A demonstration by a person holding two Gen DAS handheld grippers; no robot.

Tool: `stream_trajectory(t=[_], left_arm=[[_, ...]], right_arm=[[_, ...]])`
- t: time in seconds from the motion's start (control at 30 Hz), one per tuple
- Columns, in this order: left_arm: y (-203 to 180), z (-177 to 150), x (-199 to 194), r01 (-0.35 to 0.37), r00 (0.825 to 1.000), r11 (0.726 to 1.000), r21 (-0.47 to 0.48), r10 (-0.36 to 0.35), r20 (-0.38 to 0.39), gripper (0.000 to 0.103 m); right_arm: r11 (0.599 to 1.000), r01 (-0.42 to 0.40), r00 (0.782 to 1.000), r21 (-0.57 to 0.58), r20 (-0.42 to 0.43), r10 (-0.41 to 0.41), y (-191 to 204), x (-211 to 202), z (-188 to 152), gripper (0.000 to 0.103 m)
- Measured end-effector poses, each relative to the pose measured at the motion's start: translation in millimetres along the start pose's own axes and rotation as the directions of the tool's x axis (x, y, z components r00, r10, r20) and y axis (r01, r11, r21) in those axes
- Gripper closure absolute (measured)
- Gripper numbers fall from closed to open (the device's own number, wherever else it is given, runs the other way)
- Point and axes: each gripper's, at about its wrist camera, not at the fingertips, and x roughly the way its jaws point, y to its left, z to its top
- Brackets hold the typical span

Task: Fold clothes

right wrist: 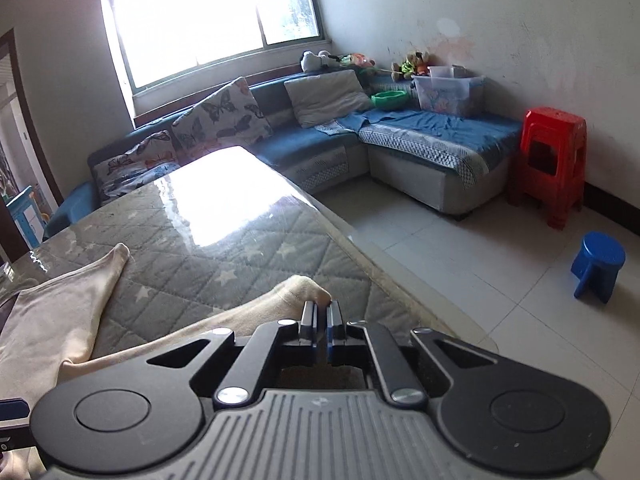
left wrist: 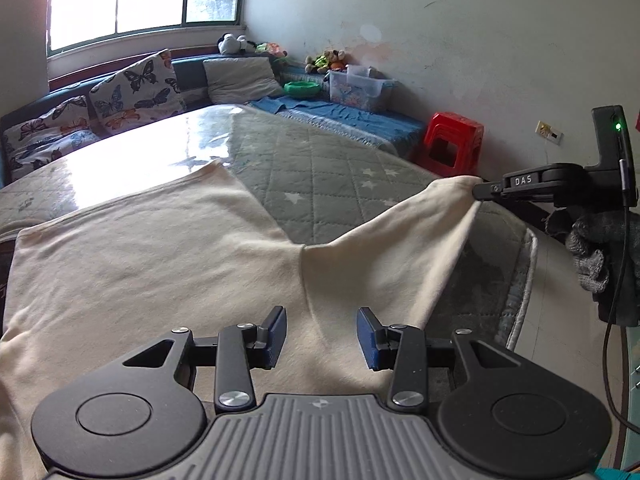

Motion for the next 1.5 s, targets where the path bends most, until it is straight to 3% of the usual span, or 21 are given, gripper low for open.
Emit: stream_trajectory(t=[0.17,0.3,0.4,0.6,0.77,0.93,1.17,1.3,1.4,1.5], left_arm=[[-2.6,3.5,13.9,0.038,0.999,0.999,-0.01,-0.038,-0.014,0.061],[-3.1,-0.2,16.8,0.083,0.996,0.996,-0.013,-0.084,-0.014,0.053],[-1.3,-2.0,13.0,0.092,0.996,0.995,-0.024,-0.092,0.0,0.053],[18.6,-9.6,-19.7,0.071,0.996,0.995,-0.076,-0.067,0.06,0.053],[46.8,-27.7,-57.5,0.002,0.995,0.99,-0.139,0.013,0.101,0.051],[75.6,-51.1,-89.9,-0.099,0.987,0.971,-0.215,0.124,0.104,0.051],[99.7,-78.5,-119.2,-0.19,0.97,0.933,-0.304,0.226,0.086,0.051],[105.6,-86.2,-126.1,-0.219,0.964,0.922,-0.319,0.254,0.073,0.051],[106.9,-86.1,-131.0,-0.238,0.959,0.918,-0.317,0.274,0.074,0.051],[104.6,-79.0,-133.0,-0.254,0.952,0.92,-0.297,0.292,0.091,0.052]], right_arm=[[1.0,-0.029,0.999,0.003,0.028,0.029,1.9,-10.6,8.0,0.099],[0.997,-0.073,0.996,-0.009,0.058,0.074,11.6,-24.3,20.5,0.099],[0.993,-0.111,0.989,-0.047,0.09,0.115,26.9,-38.2,30.3,0.099],[0.955,-0.225,0.957,-0.193,0.14,0.254,84.1,-72.6,53.9,0.099],[0.87,-0.34,0.908,-0.357,0.116,0.403,156.5,-89.7,60.6,0.099],[0.736,-0.474,0.844,-0.483,-0.01,0.536,238.8,-84.5,42.0,0.099],[0.585,-0.614,0.767,-0.53,-0.226,0.601,318.7,-61.9,-13.0,0.099],[0.528,-0.66,0.733,-0.534,-0.302,0.61,324.5,-64.9,-33.1,0.096],[0.539,-0.637,0.753,-0.552,-0.296,0.587,307.5,-65.7,-30.2,0.096],[0.607,-0.575,0.81,-0.548,-0.279,0.516,281.3,-51.6,-24.1,0.096]])
